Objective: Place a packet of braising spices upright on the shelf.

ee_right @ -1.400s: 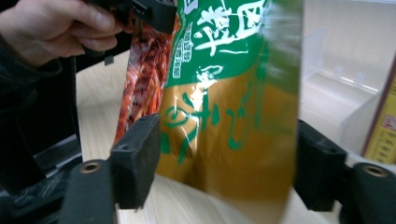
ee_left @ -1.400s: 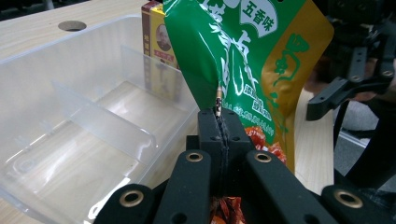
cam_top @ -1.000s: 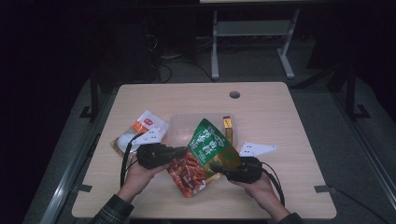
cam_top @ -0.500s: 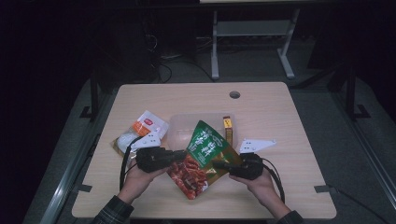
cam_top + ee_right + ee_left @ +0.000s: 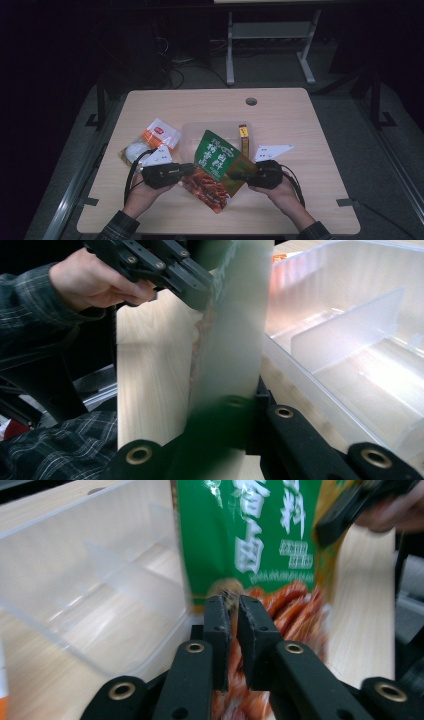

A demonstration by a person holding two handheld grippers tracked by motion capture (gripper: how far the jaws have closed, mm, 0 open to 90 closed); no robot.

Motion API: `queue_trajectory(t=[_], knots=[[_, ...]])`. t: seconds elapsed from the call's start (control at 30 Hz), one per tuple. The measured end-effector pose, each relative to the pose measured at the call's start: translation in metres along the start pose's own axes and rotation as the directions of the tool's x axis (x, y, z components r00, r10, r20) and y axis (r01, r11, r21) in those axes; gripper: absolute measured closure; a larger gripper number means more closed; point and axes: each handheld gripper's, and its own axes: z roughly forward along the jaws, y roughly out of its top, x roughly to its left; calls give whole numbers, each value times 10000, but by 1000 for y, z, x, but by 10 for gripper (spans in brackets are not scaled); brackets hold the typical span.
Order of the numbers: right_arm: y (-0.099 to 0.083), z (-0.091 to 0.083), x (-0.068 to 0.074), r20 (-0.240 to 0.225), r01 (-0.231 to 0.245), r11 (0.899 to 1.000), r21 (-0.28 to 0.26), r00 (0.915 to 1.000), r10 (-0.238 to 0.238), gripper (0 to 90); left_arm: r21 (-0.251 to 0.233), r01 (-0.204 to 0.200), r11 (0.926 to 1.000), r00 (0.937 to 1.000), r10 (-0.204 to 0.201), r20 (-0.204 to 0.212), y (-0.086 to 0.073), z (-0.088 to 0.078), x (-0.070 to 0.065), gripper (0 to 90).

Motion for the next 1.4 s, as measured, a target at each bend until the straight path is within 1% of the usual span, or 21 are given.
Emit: queue_trajectory(t=[0.03,0.07,0.1,0.17,0.2,0.23,0.27,0.33,0.4,0.43,0.5,0.53,0.57,0.6,0.73,0.8,0.93,1.13,1.23,1.27,1.4], knots=[[1,0,1,14,2,10000,-23,10000,-2,893,50,81,10000,10000,-81,1,-2,-1,1,705],[2,-1,0,-19,128,9999,-75,9999,-128,894,103,127,9999,9999,-127,-24,-4,-2,1,663],[3,-1,1,-64,117,9999,-52,9999,-118,894,103,127,9999,9999,-127,-24,-4,-2,1,624],[5,-2,1,-78,213,9997,-73,9997,-213,894,323,27,9995,9998,-21,-195,-9,-6,1,556],[6,-2,1,-114,221,9997,-51,9997,-221,894,433,-41,9991,9992,59,-407,-13,-10,0,525],[6,-2,1,-114,221,9997,-51,9997,-221,894,433,-41,9991,9992,59,-407,-13,-10,0,470],[8,-2,1,-169,261,9997,-24,9995,-262,894,498,-19,9988,9990,41,-453,-16,-12,0,470],[11,-2,1,-271,303,9995,-50,9992,-304,894,506,63,9987,9988,-37,-498,-18,-14,0,423],[14,-2,3,-360,166,9998,-78,9992,-168,894,531,310,9981,9980,-279,-573,-28,-19,0,404],[16,-2,4,-418,180,9998,-101,9990,-184,895,607,269,9978,9981,-234,-578,-30,-21,1,389],[20,-3,6,-418,291,9995,-106,9987,-295,895,669,395,9970,9978,-358,-559,-35,-22,0,380],[22,-3,7,-408,342,9993,-117,9986,-347,895,740,339,9967,9981,-299,-547,-37,-22,1,375],[23,-3,8,-413,316,9994,-130,9986,-321,895,747,448,9962,9979,-411,-497,-39,-21,1,369],[25,-4,8,-412,331,9993,-153,9986,-337,895,843,330,9959,9984,-289,-495,-40,-20,2,364],[33,-6,8,-397,445,9984,-339,9982,-458,895,999,198,9948,9991,-160,-395,-41,-17,3,331],[37,-9,9,-432,393,9986,-364,9982,-409,895,1053,139,9943,9992,-99,-387,-41,-16,3,312],[42,-12,8,-334,600,9973,-414,9976,-614,895,1113,119,9937,9991,-73,-413,-42,-15,4,279],[54,-19,7,-29,662,9953,-708,9978,-665,895,1292,106,9916,9992,-54,-405,-45,-12,6,269],[63,-25,5,207,702,9938,-866,9974,-686,895,1421,-122,9898,9993,171,-329,-45,-10,6,267],[66,-26,5,298,719,9931,-926,9971,-694,895,1437,-32,9896,9995,79,-322,-45,-9,6,266],[76,-32,1,820,740,9912,-1099,9945,-651,896,1400,28,9901,9994,21,-345,-46,-8,5,265]])
